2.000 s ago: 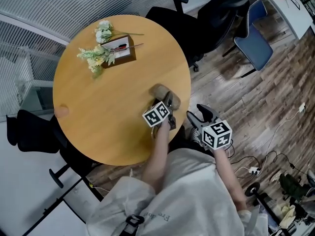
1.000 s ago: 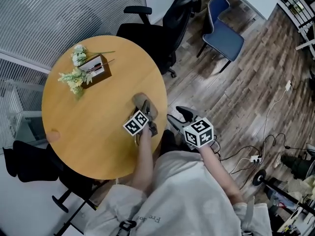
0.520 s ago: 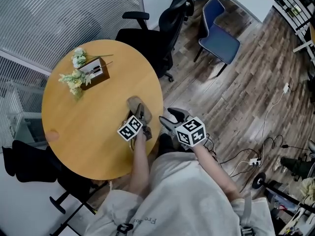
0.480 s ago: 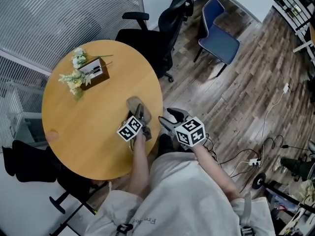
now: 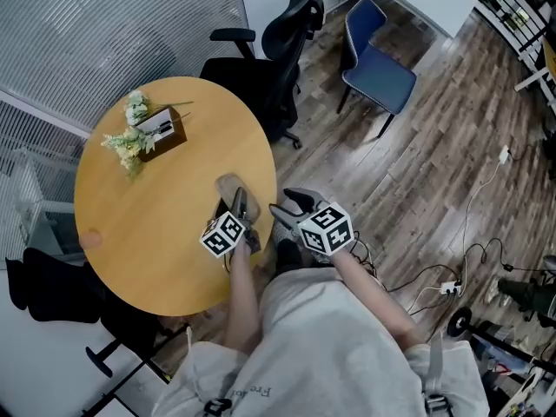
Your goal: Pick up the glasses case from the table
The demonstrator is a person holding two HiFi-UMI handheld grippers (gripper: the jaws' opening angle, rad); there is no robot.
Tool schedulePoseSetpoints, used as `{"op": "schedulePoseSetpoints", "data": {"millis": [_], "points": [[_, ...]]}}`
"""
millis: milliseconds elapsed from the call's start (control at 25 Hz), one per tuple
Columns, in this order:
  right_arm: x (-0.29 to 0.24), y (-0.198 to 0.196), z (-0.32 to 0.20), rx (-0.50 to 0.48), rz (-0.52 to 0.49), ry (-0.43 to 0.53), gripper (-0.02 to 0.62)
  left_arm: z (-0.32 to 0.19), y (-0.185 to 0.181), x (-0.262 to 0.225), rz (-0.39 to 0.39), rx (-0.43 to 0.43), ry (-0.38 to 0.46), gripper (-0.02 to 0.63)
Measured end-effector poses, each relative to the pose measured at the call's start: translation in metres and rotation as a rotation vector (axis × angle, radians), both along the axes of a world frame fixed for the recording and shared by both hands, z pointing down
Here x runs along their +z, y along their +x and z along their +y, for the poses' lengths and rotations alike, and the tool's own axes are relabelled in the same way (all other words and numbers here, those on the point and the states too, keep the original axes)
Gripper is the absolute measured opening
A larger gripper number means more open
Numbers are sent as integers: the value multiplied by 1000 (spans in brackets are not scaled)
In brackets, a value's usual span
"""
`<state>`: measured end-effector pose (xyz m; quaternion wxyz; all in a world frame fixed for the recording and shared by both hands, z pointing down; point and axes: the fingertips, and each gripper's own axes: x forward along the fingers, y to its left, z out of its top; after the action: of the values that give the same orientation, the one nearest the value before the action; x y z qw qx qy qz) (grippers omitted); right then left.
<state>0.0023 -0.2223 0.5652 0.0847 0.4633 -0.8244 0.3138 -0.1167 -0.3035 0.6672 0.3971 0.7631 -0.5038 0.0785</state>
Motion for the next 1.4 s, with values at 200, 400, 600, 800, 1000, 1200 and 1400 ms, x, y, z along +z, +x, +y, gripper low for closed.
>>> {"op": "schedulePoseSetpoints", "data": {"millis": [200, 400, 600, 800, 1000, 1200, 1400], "points": [[-10, 9, 11, 5, -39, 28, 213, 19, 14, -18, -1, 24, 36, 291], [-14, 11, 15, 0, -60, 48, 210, 36, 22, -34, 4, 31, 65, 291], [-14, 12, 25, -25, -57, 65, 210, 55, 20, -54, -20, 25, 108, 291], [-5, 8, 35, -48, -50, 72, 210, 76, 12, -76, -61, 23, 158, 290], [-3, 3, 44, -83, -62, 80, 210, 96, 5, -108, -83, 10, 245, 288], [-2, 1, 60, -118, -64, 86, 210, 112, 1, -125, -130, -23, 308, 287], [-7, 0, 73, -149, -65, 106, 210, 131, 2, -138, -221, -18, 366, 284]]}}
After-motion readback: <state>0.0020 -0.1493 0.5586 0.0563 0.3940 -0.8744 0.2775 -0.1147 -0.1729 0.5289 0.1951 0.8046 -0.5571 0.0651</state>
